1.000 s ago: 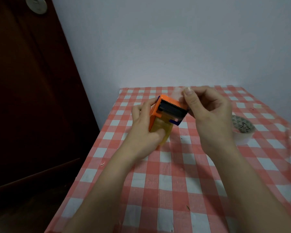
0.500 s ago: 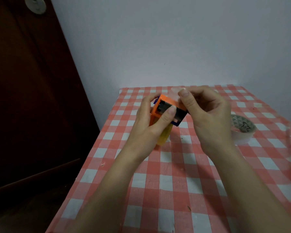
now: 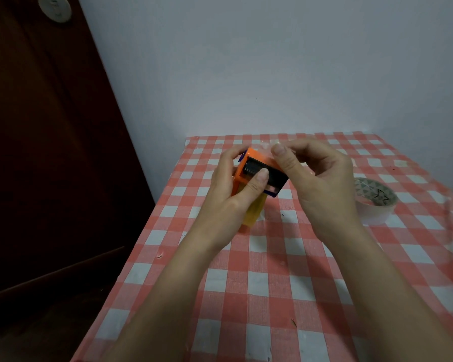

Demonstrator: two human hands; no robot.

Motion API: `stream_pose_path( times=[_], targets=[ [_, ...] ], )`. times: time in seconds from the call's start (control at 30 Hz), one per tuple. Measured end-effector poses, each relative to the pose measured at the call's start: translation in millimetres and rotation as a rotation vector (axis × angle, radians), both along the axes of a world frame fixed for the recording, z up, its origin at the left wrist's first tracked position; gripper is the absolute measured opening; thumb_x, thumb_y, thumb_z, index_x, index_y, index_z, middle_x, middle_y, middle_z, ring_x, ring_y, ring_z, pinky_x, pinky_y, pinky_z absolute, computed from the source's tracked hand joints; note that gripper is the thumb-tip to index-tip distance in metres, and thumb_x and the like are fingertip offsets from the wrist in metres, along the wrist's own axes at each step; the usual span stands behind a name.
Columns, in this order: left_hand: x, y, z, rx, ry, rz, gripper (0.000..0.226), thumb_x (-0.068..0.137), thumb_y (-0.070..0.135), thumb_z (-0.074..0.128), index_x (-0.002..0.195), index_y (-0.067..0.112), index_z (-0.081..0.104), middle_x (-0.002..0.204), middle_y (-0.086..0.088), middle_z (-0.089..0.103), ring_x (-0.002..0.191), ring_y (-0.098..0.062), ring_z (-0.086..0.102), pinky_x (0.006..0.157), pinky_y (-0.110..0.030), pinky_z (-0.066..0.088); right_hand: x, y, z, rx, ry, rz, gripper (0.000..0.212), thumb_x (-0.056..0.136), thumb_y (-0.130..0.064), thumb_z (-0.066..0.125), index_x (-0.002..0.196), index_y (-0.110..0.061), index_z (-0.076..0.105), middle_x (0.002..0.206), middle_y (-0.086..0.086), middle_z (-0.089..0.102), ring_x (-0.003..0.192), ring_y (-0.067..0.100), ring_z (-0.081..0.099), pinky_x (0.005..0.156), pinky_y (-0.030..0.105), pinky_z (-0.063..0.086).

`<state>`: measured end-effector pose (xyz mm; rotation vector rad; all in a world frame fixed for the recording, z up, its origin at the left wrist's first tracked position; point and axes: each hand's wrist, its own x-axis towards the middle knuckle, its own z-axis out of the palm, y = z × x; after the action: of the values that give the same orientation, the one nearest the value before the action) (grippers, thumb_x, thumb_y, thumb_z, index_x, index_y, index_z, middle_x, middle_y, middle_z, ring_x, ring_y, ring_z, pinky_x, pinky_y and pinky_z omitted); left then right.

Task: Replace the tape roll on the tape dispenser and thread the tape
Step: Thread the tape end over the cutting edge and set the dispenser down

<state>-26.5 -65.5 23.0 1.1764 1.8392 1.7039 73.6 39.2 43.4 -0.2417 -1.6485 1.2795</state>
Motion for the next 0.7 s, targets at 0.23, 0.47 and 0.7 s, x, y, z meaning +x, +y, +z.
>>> stream_pose_path(
  times=[0.23,0.47,0.7],
  targets=[
    [1.7,-1.4,1.4,-0.015,0.035,-0.005,0.061,0.088,0.054,0.055,0.145,0.041,0.037,0.142,0.006,0.053,0.129,-0.014,0.056,0.108,-0.035,0.048,-0.6,-0.4,-0.3,0.004,-0.002,-0.001,0.008,0.086,-0.023,0.072,0.078,-0.021,0.071,0.07,-0.013,0.067,0.072,-0.002,0.06,0.069,0.012,0.046],
    [2.4,-0.8,1.2,0.013,0.057,-0.001,0.058,0.081,0.065,0.057,0.136,0.053,0.045,0.146,0.002,0.051,0.132,-0.022,0.055,0.111,-0.052,0.046,-0.2,2.7,-1.6,-0.028,-0.005,0.002,0.012,0.086,-0.027,0.073,0.076,-0.019,0.072,0.072,-0.005,0.068,0.074,0.014,0.064,0.074,0.031,0.054],
    [2.2,-0.1,1.0,-0.001,0.087,-0.009,0.045,0.087,0.06,0.056,0.131,0.054,0.046,0.141,0.005,0.052,0.129,-0.019,0.056,0.109,-0.046,0.048,0.8,1.5,-0.8,-0.028,-0.024,-0.009,0.011,0.084,-0.031,0.075,0.076,-0.023,0.072,0.076,0.0,0.071,0.078,0.019,0.068,0.076,0.031,0.056]
  ],
)
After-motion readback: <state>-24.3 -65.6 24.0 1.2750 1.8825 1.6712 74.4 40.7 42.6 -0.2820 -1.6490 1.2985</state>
